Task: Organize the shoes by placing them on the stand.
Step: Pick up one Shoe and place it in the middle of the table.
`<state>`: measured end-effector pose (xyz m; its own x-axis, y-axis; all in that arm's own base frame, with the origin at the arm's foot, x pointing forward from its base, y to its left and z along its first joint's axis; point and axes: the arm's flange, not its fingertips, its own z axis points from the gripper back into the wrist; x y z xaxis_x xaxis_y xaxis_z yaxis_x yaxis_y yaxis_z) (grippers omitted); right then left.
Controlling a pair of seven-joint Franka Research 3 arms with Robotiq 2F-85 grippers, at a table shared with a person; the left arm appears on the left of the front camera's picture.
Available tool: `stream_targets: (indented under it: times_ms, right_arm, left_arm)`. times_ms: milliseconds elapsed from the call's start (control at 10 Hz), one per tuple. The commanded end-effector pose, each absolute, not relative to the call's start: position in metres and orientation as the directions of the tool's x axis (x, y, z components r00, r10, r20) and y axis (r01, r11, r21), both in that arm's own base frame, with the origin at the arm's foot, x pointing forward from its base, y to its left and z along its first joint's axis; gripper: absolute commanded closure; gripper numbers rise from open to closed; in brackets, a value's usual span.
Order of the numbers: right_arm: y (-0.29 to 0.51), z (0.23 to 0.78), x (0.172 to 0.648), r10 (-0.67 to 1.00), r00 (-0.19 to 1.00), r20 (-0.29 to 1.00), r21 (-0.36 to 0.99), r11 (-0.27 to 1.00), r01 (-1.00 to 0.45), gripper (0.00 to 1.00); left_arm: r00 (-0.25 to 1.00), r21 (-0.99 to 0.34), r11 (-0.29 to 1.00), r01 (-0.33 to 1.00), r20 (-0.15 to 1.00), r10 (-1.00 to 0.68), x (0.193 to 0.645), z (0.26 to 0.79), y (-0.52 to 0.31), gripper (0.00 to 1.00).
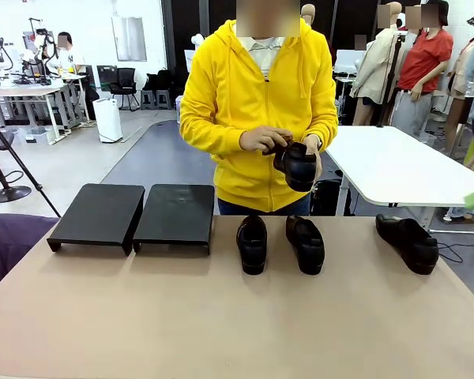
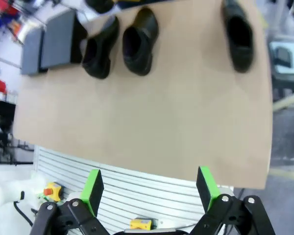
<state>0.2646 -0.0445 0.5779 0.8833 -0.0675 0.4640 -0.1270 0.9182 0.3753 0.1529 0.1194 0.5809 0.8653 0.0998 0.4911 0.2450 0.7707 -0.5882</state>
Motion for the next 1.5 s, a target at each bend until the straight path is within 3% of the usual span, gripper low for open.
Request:
stream_targets:
  times_ms: [0, 200, 400, 700, 1100, 1400]
  right_arm:
    - [0.006, 0.564, 0.321, 0.000, 0.876, 0.483, 0.353, 0.915, -0.195, 0.00]
    - [0.055, 0.544, 0.363, 0.049, 0.863, 0.502, 0.362, 0.895, -0.262, 0.00]
    - [0.076, 0.540, 0.373, 0.097, 0.860, 0.500, 0.355, 0.883, -0.306, 0.00]
    - [0.035, 0.563, 0.334, 0.089, 0.874, 0.478, 0.352, 0.892, -0.283, 0.00]
    - [-0.037, 0.582, 0.266, -0.051, 0.864, 0.501, 0.321, 0.938, -0.131, 0.00]
    - [-0.059, 0.581, 0.246, -0.099, 0.858, 0.503, 0.325, 0.942, -0.083, 0.00]
  left_arm:
    - [0.861, -0.591, 0.762, 0.265, 0.500, 0.088, 0.152, 0.581, 0.119, 0.00]
    - [0.861, -0.591, 0.762, 0.265, 0.500, 0.088, 0.152, 0.581, 0.119, 0.00]
    - [0.861, -0.591, 0.762, 0.265, 0.500, 0.088, 0.152, 0.581, 0.119, 0.00]
    - [0.861, -0.591, 0.762, 0.265, 0.500, 0.088, 0.152, 0.581, 0.119, 0.00]
    - [0.861, -0.591, 0.762, 0.265, 0.500, 0.088, 0.152, 0.581, 0.119, 0.00]
    - [0.861, -0.591, 0.762, 0.265, 0.500, 0.088, 0.152, 0.581, 0.119, 0.00]
